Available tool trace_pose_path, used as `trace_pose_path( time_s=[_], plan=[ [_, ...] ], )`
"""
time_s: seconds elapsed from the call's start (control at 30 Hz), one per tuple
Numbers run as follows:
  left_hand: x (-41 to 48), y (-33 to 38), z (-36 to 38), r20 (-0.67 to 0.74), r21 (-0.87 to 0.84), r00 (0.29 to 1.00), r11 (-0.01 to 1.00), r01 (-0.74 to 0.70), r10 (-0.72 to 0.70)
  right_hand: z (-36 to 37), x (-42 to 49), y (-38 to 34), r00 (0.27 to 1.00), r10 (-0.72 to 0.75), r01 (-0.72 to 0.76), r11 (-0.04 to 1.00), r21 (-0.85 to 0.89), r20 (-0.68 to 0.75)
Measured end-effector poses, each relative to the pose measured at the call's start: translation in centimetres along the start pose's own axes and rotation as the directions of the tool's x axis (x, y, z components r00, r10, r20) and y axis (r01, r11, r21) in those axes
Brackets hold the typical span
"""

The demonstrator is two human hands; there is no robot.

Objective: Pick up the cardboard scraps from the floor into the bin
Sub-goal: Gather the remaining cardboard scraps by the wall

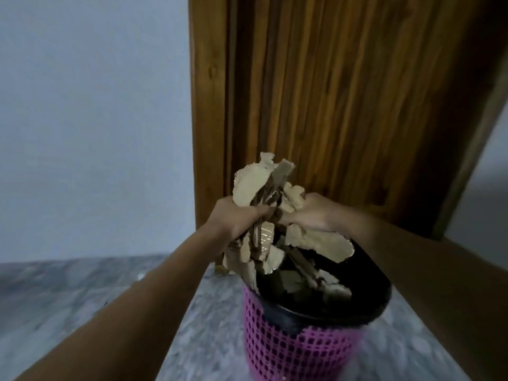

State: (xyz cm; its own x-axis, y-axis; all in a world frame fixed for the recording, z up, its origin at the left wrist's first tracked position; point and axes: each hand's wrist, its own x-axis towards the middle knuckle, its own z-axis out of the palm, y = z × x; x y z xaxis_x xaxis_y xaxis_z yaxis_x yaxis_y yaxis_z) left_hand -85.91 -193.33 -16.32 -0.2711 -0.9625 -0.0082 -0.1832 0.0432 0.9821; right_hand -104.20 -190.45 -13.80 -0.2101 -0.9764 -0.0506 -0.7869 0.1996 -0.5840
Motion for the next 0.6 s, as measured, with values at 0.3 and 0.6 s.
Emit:
trace_pose_path(
  time_s=[0.3, 0.6],
  plan=[
    [3.8, -5.4, 11.7, -0.055, 0.421, 0.983, 0.889, 0.181, -0.174, 1.1, 2.4, 15.1, 0.954, 0.206, -0.213, 0.977, 0.01, 0.215],
    [1.9, -7.3, 12.4, -0.175, 0.772, 0.852, 0.606, -0.192, 0.493, 0.9, 5.1, 18.9, 0.974, 0.091, -0.183, 0.856, -0.484, -0.208]
  ],
)
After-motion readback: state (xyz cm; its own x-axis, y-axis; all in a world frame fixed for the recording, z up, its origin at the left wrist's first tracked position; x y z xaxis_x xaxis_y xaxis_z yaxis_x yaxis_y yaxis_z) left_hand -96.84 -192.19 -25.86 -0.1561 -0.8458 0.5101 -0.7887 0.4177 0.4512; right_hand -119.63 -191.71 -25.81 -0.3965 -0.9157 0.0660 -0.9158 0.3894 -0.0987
